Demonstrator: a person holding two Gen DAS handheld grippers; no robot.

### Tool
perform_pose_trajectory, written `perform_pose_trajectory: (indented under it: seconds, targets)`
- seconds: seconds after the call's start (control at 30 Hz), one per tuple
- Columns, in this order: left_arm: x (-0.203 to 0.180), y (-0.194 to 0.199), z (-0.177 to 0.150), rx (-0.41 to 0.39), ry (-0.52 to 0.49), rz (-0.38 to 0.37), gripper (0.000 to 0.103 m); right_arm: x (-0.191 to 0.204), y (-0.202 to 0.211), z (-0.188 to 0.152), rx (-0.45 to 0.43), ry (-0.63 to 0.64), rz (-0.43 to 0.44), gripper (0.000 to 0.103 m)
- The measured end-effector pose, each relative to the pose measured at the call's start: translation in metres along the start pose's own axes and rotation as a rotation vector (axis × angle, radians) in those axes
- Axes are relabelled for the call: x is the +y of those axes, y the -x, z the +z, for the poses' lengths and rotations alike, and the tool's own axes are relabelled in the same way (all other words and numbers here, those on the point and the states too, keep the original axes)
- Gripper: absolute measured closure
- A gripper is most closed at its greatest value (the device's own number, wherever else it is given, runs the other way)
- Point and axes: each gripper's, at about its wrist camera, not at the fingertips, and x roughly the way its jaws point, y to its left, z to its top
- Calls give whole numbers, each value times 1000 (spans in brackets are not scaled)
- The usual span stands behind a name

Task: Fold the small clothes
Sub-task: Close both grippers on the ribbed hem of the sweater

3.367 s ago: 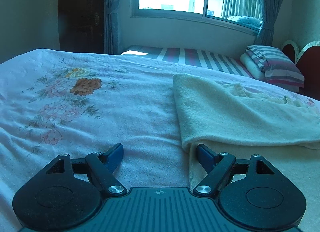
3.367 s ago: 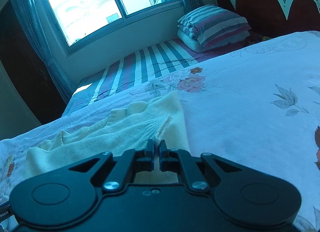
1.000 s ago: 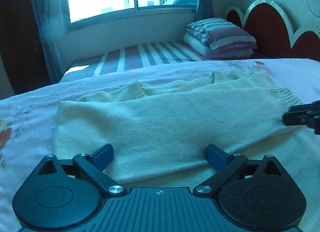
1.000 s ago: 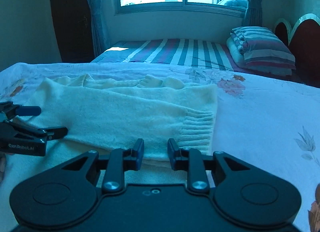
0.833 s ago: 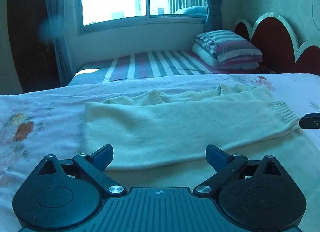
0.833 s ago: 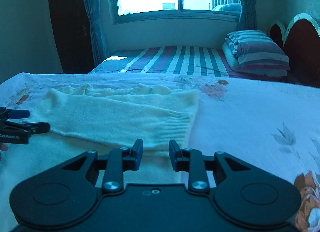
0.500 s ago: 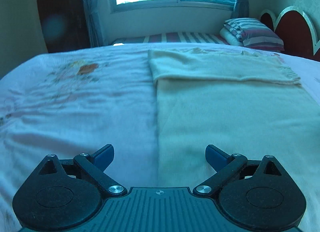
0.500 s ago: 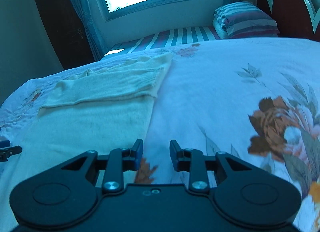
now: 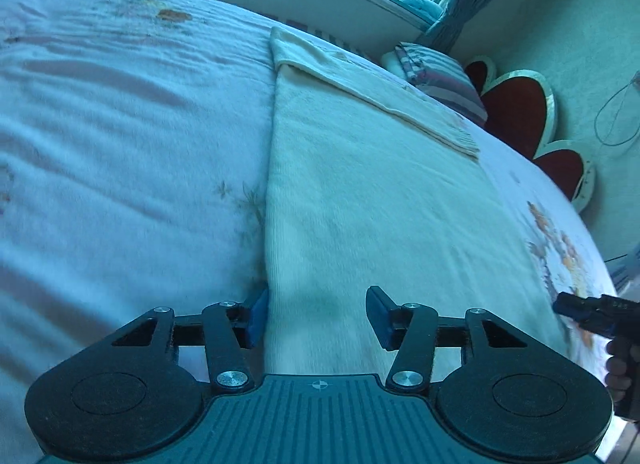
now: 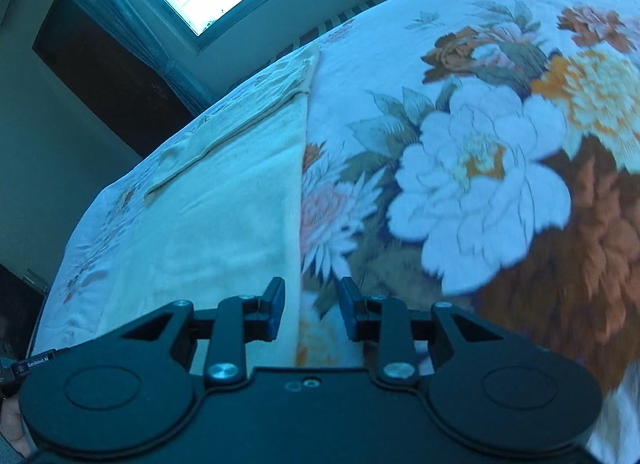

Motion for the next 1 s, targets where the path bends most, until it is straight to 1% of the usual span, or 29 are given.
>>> perform_pose_trajectory:
  seconds: [0.03,0.07,0.23,0.3,0.4,0.47,0.53,0.67,0.73,0.77,0.83,0.9,0.97,1.0]
  targets:
    - [2,5,-7,9,24,-28,57,1,6,-9,4,-13,3,72]
    - [6,10,-16,18,57,-57,58,2,12,-18,7,-26,1,72]
    - [26,21,-47,20,232,-208,59,0,35,-62,26,-171,54,72]
    - [32,19,-53,14,287,-243,59,-2,39,-75,24,-227,82,72]
    - [38,14,-58,5,339,-273,59,-6,40,-84,12,-293,116,72]
    - [37,12,-61,9,334,-270,61,-11,39,-86,1,-333,133,73]
    - [31,11,-58,16,288,-238,65,-15,38,-86,0,-349,140,74]
    - [7,12,-51,28,151,-149,66,-5,36,-86,10,-281,122,74]
    - [-1,10,-46,27,114,-125,66,-4,33,-86,12,-279,123,77]
    - [-3,9,-45,25,105,-118,68,-5,32,-86,15,-282,124,79]
    - [-6,8,-40,21,91,-91,80,-4,30,-86,17,-276,121,82]
    - [-5,7,-39,20,85,-71,89,-3,27,-85,24,-272,120,87]
    - [-3,8,-39,18,80,-62,92,-3,25,-85,31,-264,112,92]
    - [-5,8,-38,18,71,-58,92,-3,25,-85,33,-263,111,92]
